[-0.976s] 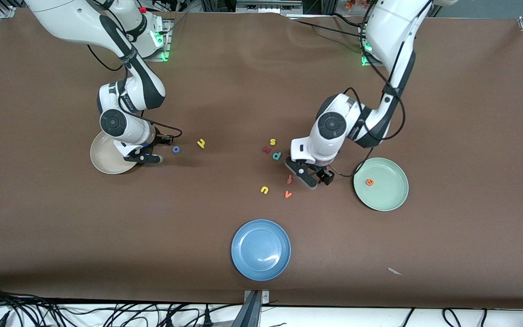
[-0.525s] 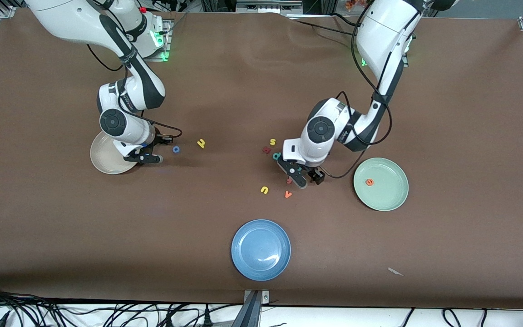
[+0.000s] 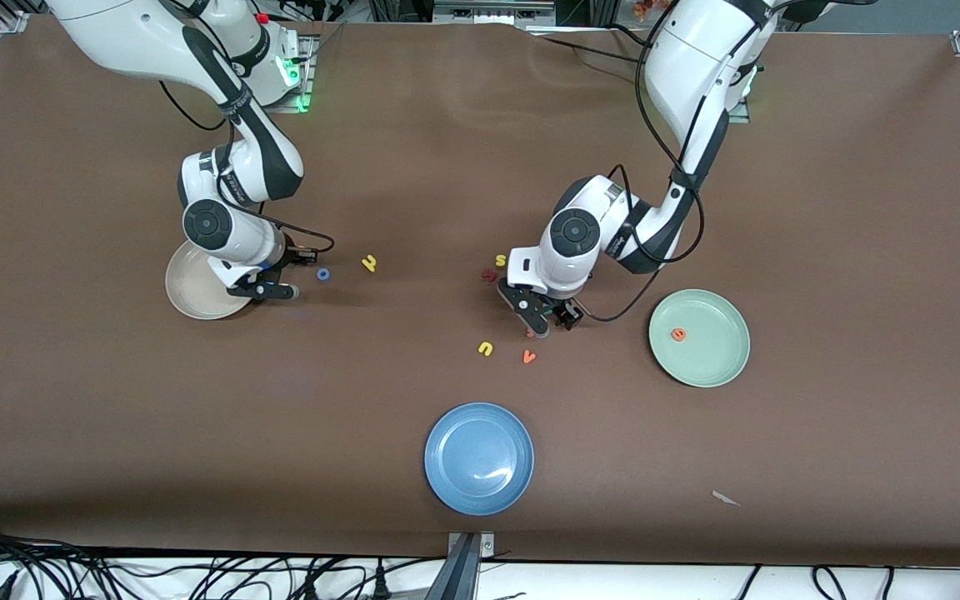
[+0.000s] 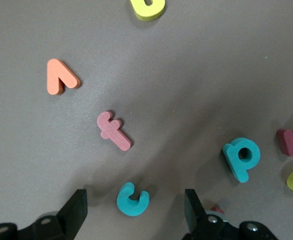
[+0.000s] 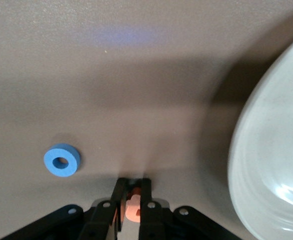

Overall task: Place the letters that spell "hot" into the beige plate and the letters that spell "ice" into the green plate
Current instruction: 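Grasp the orange t with the right gripper while the left gripper grasps the teal c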

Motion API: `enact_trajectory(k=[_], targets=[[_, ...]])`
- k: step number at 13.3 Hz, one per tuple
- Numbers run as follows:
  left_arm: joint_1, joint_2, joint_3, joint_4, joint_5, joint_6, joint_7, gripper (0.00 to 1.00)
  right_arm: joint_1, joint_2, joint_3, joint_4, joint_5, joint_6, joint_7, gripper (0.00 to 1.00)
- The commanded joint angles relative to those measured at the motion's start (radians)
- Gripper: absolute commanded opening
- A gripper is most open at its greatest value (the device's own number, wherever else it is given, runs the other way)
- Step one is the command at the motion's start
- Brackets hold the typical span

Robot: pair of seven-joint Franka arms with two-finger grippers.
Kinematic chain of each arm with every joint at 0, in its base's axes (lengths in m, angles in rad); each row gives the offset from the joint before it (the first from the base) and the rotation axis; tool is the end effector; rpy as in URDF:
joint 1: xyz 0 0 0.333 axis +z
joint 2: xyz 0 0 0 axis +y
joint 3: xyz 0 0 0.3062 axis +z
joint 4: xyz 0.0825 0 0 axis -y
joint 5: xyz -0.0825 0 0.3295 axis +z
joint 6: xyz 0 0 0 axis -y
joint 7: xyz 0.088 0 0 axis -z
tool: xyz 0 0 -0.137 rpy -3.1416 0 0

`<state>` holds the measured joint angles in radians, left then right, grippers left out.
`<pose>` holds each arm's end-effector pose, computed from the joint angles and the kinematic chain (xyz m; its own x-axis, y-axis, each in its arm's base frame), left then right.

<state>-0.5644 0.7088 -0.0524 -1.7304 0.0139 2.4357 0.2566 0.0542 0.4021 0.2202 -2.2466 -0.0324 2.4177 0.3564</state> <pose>0.5118 -0.3594 0.1767 0.6438 -0.7652 0.0039 -0.7650 -0.6435 0.0249 0.4611 0.1339 0.1824 0.9716 -0.0624 -0.2285 -0.0616 -0.9980 0.0105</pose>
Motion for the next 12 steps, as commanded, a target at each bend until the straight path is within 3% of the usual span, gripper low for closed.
enact_trajectory(k=[1, 2, 3, 4, 5, 8, 12], targets=[[-0.011, 0.015, 0.005, 0.014, 0.006, 0.012, 0.018, 0.61, -0.007, -0.009, 0.007, 0.030, 0.003, -0.050, -0.008, 0.04], [-0.011, 0.014, 0.005, 0.011, 0.006, 0.013, 0.016, 0.46, -0.008, -0.016, 0.005, 0.070, 0.003, -0.122, -0.005, 0.04], [-0.011, 0.012, 0.005, 0.011, 0.005, 0.013, 0.012, 0.20, -0.008, -0.023, 0.004, 0.117, 0.005, -0.212, 0.002, 0.04], [-0.011, 0.014, 0.005, 0.011, 0.005, 0.013, 0.012, 0.04, -0.008, -0.023, 0.002, 0.168, 0.005, -0.292, 0.000, 0.04], [-0.009, 0.014, 0.005, 0.011, 0.005, 0.013, 0.012, 0.00, -0.008, -0.028, -0.010, 0.211, 0.005, -0.349, -0.013, 0.04], [-0.003, -0.008, 0.006, 0.014, 0.006, 0.005, 0.012, 0.00, -0.008, -0.029, -0.094, 0.283, 0.005, -0.446, -0.123, 0.04], [0.035, -0.074, 0.006, 0.022, 0.008, -0.044, 0.018, 0.00, -0.028, 0.003, -0.237, 0.288, 0.003, -0.424, -0.382, 0.03]])
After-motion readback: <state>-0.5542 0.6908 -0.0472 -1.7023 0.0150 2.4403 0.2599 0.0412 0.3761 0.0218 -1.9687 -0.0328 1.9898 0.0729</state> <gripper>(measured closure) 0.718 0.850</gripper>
